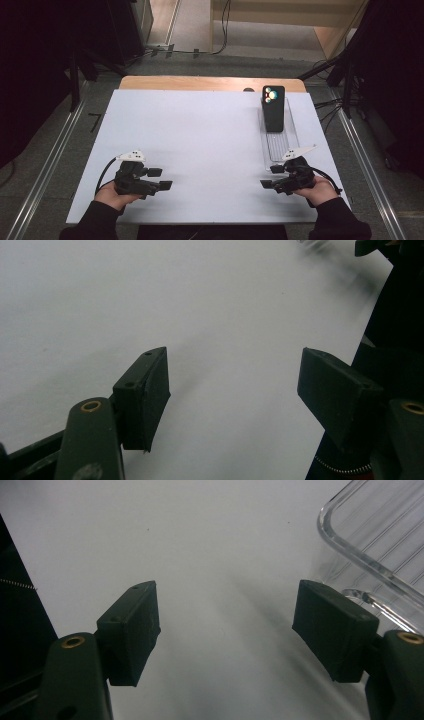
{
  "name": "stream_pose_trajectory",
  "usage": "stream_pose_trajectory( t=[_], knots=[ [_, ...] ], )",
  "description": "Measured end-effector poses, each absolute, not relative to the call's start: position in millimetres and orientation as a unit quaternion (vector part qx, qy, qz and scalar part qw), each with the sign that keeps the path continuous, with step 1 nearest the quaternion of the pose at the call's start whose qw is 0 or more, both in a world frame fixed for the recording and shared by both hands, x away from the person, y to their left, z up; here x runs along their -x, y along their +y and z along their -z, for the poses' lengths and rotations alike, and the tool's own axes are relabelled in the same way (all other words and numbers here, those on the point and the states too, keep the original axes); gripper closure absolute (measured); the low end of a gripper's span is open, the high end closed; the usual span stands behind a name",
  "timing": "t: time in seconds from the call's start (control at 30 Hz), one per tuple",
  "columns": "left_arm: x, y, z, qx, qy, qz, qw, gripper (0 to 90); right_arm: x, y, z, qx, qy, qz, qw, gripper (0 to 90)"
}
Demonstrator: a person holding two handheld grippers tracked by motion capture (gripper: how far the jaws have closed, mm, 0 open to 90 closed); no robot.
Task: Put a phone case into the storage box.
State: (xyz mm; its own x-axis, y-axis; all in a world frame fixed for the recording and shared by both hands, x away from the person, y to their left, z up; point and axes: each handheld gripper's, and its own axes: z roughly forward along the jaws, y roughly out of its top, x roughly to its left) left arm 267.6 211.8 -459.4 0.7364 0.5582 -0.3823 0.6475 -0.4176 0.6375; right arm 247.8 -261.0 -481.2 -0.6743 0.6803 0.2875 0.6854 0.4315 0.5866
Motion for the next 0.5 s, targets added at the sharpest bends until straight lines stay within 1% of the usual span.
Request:
stream_pose_trajectory(
  t=[0.5],
  knots=[
    [-267.9, 212.3, 459.1, -0.84, 0.359, 0.056, 0.403, 29.2, -247.7, -261.0, 481.2, 0.403, -0.846, 0.349, 0.005, 24.8]
  ],
)
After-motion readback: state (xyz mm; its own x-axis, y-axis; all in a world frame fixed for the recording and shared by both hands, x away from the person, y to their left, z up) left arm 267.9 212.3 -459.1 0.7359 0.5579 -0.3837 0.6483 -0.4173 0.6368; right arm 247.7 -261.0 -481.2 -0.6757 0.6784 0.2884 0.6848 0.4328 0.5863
